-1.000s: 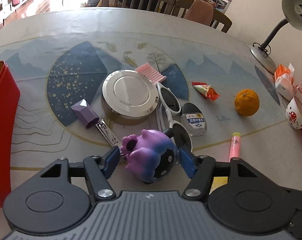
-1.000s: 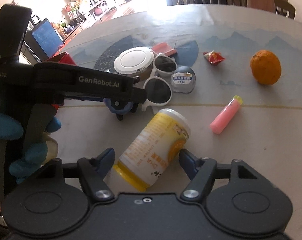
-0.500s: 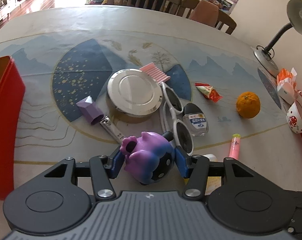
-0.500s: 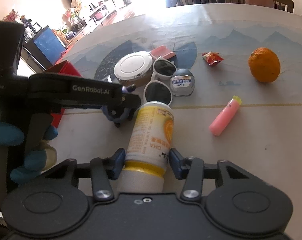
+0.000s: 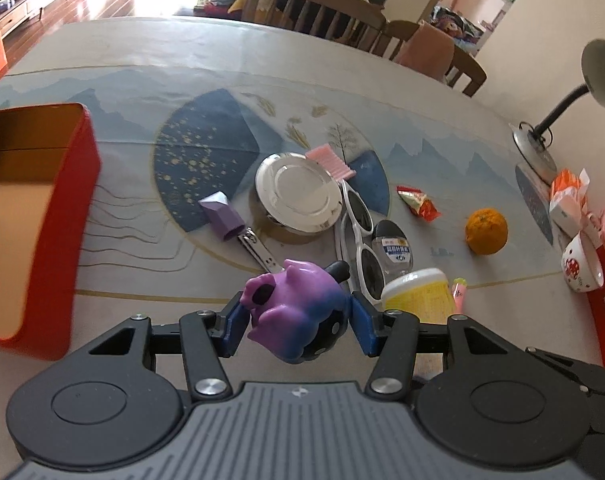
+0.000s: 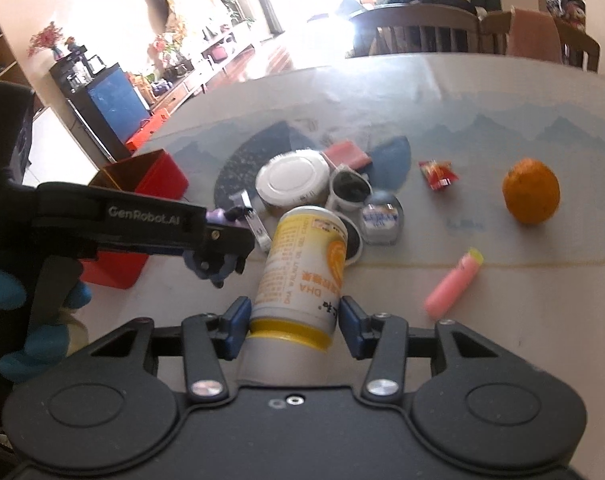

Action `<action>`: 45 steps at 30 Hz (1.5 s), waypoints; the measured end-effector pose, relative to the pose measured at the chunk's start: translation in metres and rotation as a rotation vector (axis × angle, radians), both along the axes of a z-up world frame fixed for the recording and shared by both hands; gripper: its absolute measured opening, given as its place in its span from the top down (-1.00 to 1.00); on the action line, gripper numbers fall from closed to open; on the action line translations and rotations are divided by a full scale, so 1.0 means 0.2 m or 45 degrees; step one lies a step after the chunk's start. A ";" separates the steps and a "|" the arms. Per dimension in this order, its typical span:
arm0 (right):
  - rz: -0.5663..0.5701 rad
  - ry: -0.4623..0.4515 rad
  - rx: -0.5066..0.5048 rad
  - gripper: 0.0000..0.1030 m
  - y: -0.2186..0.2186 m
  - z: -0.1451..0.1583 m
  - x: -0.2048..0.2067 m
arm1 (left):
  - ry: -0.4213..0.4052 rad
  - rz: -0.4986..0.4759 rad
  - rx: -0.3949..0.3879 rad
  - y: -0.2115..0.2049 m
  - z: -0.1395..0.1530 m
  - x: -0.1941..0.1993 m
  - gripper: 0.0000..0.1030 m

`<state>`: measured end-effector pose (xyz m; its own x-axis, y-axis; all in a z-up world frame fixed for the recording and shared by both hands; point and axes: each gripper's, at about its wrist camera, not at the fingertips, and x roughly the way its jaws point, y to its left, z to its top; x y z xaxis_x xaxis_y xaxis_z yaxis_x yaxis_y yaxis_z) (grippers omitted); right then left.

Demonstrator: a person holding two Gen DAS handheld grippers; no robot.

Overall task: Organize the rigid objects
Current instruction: 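Carry the plush toy and DHA bottle into the red tin box, release both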

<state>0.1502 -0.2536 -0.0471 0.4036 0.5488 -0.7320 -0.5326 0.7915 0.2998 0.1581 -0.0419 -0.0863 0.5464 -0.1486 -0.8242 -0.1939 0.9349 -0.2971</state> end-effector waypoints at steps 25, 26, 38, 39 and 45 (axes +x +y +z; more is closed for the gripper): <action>0.207 -0.215 -0.028 0.08 0.68 0.27 -0.01 | -0.104 0.289 -0.048 0.72 0.28 -0.29 -0.04; 0.208 -0.213 -0.028 0.08 0.71 0.27 -0.01 | -0.103 0.296 -0.049 0.76 0.29 -0.29 -0.04; 0.231 -0.188 -0.077 0.09 1.14 0.23 -0.06 | -0.073 0.299 0.019 1.12 0.24 -0.22 -0.04; 0.235 -0.186 -0.086 0.09 1.17 0.23 -0.06 | -0.070 0.297 0.028 1.14 0.23 -0.21 -0.04; 0.256 -0.189 -0.185 0.09 1.36 0.13 -0.06 | -0.020 0.253 0.102 1.25 0.15 -0.11 -0.04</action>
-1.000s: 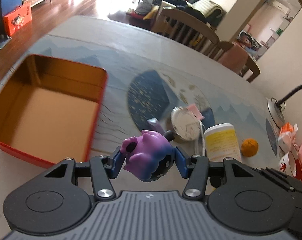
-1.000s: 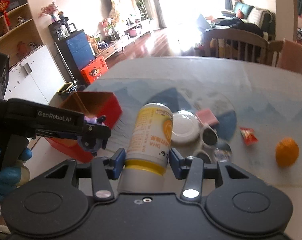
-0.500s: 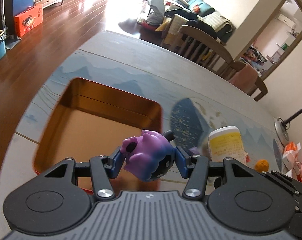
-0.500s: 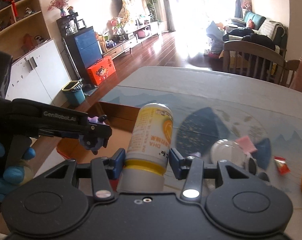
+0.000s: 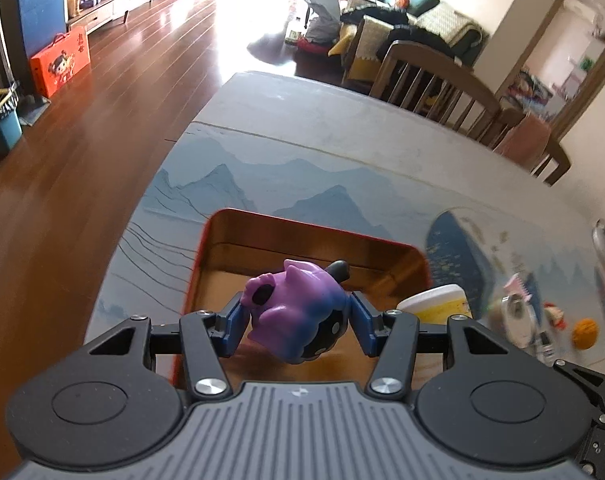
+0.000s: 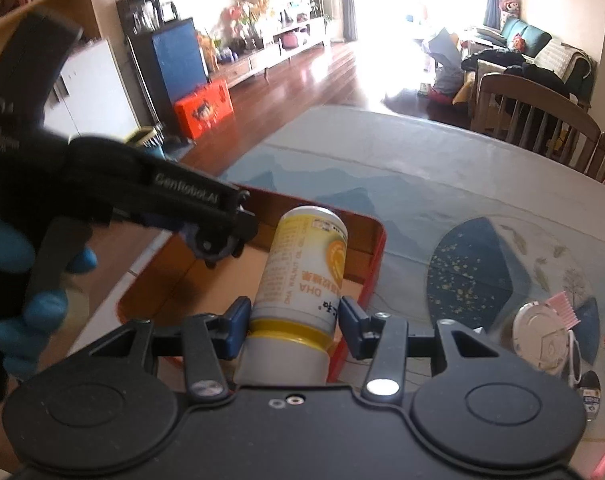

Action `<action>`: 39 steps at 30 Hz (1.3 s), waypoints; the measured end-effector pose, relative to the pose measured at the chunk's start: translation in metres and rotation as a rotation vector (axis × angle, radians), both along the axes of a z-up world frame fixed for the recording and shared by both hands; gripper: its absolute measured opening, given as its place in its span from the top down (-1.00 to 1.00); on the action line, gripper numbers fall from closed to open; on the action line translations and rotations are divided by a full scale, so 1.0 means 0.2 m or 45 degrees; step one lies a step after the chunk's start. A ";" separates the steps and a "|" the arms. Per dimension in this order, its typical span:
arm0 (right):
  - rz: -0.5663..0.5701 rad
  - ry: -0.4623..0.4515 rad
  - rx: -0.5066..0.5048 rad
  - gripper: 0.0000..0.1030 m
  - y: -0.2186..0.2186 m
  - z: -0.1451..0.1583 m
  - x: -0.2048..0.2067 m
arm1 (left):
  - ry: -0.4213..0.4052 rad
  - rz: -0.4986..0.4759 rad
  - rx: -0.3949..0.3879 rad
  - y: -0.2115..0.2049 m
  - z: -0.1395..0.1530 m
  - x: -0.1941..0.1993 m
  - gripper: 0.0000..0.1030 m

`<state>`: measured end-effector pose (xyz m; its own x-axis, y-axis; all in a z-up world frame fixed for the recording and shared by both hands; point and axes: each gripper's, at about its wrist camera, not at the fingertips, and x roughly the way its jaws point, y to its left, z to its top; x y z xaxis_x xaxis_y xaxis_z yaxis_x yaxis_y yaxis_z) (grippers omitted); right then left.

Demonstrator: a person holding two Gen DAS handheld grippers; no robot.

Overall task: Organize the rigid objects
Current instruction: 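Carry the plush toy and DHA bottle into the red tin box, release both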

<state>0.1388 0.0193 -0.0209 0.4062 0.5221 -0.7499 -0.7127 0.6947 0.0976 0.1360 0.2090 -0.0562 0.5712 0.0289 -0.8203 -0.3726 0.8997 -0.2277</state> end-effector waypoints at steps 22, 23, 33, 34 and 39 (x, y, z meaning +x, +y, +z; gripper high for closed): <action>-0.029 0.041 -0.184 0.08 0.29 -0.25 0.07 | 0.091 -0.146 0.063 0.08 -0.19 0.18 -0.04; -0.025 0.032 -0.188 0.08 0.29 -0.25 0.07 | 0.090 -0.152 0.065 0.08 -0.19 0.18 -0.04; 0.009 -0.013 -0.250 0.05 0.33 -0.23 0.02 | 0.099 -0.166 0.084 0.07 -0.20 0.22 -0.02; 0.008 -0.018 -0.253 0.04 0.33 -0.23 0.02 | 0.096 -0.159 0.088 0.07 -0.20 0.22 -0.02; 0.013 -0.042 -0.252 -0.10 0.31 -0.20 0.00 | 0.098 -0.155 0.113 0.06 -0.19 0.22 -0.03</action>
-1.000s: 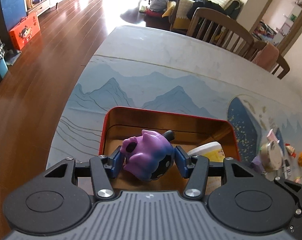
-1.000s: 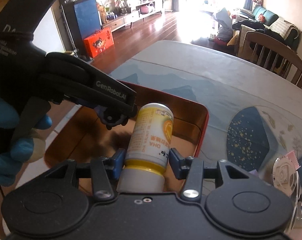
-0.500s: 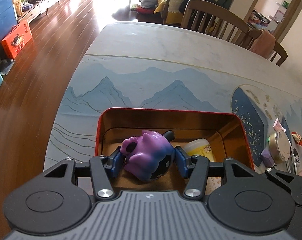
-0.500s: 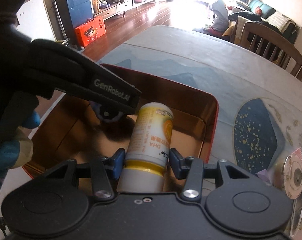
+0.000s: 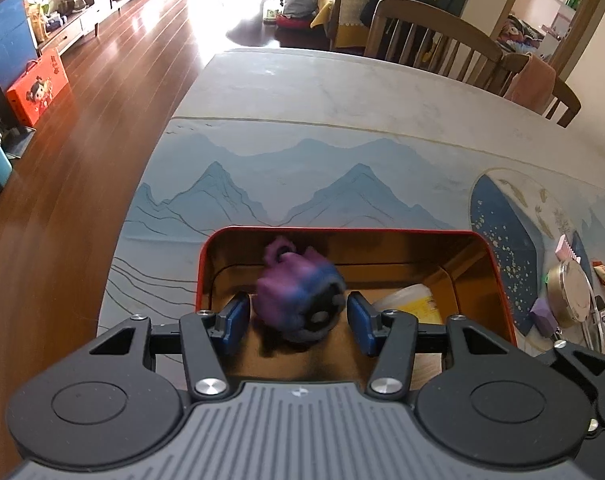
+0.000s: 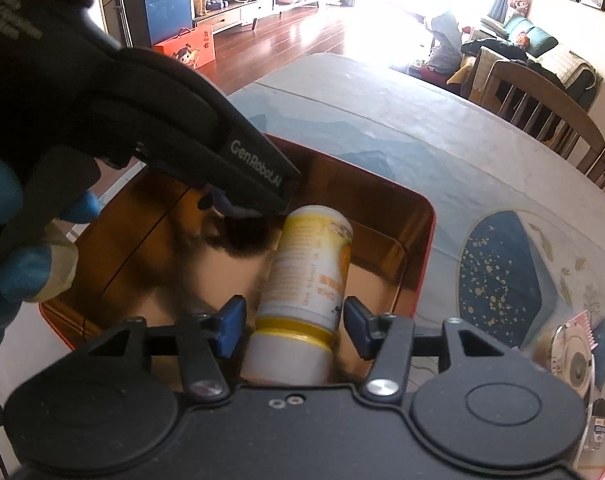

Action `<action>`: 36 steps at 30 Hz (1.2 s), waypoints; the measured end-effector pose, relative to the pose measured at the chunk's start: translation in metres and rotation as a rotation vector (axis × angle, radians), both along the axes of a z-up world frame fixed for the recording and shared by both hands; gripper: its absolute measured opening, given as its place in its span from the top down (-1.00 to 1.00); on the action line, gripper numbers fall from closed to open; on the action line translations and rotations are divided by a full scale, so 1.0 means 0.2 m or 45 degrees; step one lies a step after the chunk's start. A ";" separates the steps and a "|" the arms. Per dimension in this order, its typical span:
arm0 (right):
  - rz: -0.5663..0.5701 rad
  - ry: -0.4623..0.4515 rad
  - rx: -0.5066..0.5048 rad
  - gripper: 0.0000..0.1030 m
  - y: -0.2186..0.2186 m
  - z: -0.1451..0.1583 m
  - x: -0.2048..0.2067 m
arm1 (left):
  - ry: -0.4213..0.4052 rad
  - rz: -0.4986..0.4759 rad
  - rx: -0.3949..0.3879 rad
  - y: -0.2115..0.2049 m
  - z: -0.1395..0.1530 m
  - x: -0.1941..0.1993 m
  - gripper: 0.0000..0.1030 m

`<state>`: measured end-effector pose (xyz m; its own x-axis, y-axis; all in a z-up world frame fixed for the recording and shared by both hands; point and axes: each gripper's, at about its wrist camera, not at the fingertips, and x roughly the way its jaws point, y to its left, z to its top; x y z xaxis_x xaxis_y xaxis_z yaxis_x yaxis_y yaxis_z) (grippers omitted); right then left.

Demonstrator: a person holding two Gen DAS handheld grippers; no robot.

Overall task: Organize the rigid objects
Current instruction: 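Carry the plush toy and DHA bottle into the red tin box, release both, then grasp the silver compact with the left tool while the right tool grasps the orange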

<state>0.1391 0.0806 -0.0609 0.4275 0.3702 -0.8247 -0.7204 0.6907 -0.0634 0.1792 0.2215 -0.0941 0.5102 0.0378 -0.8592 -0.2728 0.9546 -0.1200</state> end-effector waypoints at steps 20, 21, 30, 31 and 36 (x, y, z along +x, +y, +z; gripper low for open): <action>-0.082 -0.005 0.215 -0.30 -0.32 0.24 -0.03 | -0.116 0.003 0.023 -0.15 0.21 -0.16 -0.12; -0.095 -0.003 0.230 -0.32 -0.35 0.26 -0.02 | -0.124 0.000 0.024 -0.17 0.23 -0.17 -0.13; -0.174 -0.031 0.325 -0.53 -0.65 0.36 0.00 | -0.192 -0.036 0.016 -0.40 0.34 -0.20 -0.25; -0.183 -0.033 0.333 -0.59 -0.68 0.36 0.00 | -0.198 -0.041 0.017 -0.44 0.35 -0.20 -0.25; -0.225 -0.043 0.365 -0.69 -0.84 0.39 0.02 | -0.224 -0.067 0.016 -0.59 0.39 -0.21 -0.37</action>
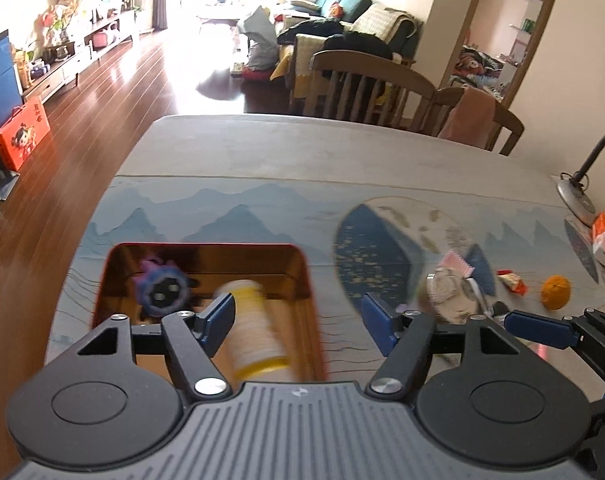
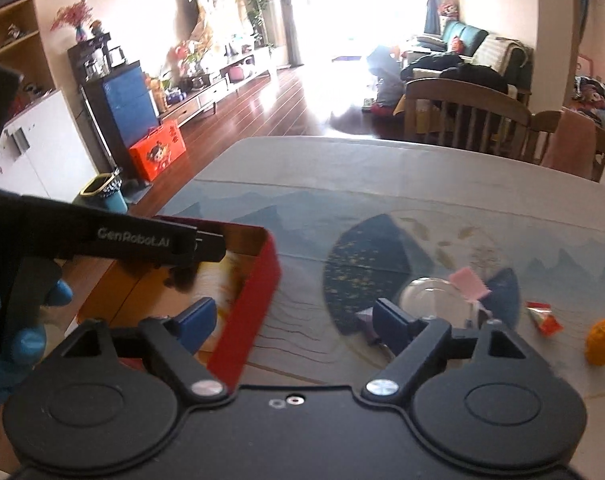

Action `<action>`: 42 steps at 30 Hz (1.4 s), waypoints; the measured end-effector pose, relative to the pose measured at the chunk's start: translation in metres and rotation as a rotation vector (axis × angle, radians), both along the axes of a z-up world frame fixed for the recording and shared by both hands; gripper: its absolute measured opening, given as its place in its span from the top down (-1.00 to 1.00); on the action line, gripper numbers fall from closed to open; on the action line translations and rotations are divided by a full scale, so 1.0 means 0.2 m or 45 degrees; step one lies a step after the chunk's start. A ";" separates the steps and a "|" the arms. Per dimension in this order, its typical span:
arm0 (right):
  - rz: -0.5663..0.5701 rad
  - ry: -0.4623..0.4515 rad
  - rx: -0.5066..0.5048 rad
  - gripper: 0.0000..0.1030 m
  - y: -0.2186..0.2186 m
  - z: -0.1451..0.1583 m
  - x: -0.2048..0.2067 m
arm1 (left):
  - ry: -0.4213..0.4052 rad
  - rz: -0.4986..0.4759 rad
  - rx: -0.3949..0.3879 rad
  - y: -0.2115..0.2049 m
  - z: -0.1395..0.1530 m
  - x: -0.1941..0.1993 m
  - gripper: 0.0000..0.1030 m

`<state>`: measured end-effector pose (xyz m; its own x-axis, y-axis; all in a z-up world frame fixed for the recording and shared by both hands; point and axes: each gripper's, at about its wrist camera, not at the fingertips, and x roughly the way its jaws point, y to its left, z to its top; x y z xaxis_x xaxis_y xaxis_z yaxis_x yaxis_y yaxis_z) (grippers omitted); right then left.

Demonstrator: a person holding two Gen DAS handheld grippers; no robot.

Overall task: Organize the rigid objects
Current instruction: 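Grasp the silver compact with the left tool while the right tool grasps the orange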

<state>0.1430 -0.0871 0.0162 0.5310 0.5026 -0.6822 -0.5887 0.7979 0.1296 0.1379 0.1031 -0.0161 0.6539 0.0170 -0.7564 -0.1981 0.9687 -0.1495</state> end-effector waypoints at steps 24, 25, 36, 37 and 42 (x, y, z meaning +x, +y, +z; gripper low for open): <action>-0.259 -0.012 0.016 -0.99 -0.80 -0.09 0.18 | -0.024 -0.104 0.018 -0.64 -0.09 0.15 -0.65; -0.271 -0.017 0.009 -0.99 -0.83 -0.09 0.19 | -0.024 -0.110 0.025 -0.66 -0.10 0.16 -0.65; -0.365 0.003 -0.064 -0.99 -1.08 -0.20 0.34 | 0.060 -0.192 0.086 -0.85 -0.30 0.34 -0.65; -0.372 0.011 -0.070 -0.99 -1.09 -0.21 0.35 | 0.071 -0.190 0.104 -0.86 -0.32 0.35 -0.65; -0.386 0.050 -0.102 -0.99 -1.15 -0.27 0.40 | 0.119 -0.170 0.110 -0.87 -0.43 0.43 -0.65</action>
<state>0.2239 -0.3166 -0.0381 0.6211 0.2695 -0.7360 -0.3184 0.9448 0.0772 0.2241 -0.0705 -0.1016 0.5814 0.0025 -0.8136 -0.0763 0.9958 -0.0514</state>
